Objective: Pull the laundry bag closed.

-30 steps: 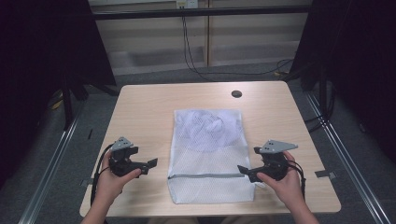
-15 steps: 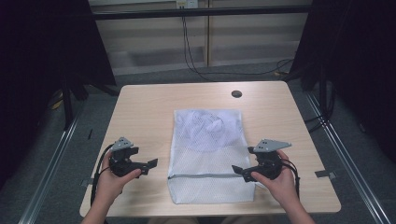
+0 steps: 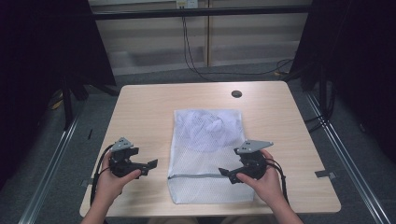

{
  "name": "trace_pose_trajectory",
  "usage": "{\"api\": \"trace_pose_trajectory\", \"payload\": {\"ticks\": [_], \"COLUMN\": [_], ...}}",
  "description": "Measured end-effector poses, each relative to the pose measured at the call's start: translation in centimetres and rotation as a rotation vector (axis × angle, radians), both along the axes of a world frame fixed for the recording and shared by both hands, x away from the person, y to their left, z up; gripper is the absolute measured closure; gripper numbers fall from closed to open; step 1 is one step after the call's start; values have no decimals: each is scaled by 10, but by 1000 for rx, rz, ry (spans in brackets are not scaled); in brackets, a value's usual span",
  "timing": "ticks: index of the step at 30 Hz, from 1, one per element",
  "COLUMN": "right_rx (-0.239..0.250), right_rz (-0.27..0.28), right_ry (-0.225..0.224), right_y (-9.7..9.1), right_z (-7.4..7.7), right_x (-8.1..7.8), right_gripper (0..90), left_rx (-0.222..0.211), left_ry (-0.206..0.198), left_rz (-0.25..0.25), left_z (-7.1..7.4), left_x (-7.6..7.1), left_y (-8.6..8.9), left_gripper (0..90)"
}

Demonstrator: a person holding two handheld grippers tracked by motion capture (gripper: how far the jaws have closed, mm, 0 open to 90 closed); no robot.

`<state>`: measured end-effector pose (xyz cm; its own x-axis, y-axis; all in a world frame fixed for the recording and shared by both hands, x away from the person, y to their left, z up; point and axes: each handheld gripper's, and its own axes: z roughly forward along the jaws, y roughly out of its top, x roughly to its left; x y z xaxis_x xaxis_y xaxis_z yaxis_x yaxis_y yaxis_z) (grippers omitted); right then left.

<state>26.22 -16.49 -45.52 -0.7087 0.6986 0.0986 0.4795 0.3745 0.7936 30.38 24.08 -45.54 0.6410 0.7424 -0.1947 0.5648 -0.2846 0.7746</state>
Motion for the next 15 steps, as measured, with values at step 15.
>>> {"api": "trace_pose_trajectory", "payload": {"ticks": [15], "right_rx": [7], "right_rz": [27], "right_ry": [10], "right_y": [16], "right_z": [1], "right_x": [6], "right_gripper": [63], "left_rx": [1], "left_ry": [7], "left_rz": [0], "left_z": [0], "left_x": [-1], "left_y": [1], "left_gripper": [17]}}
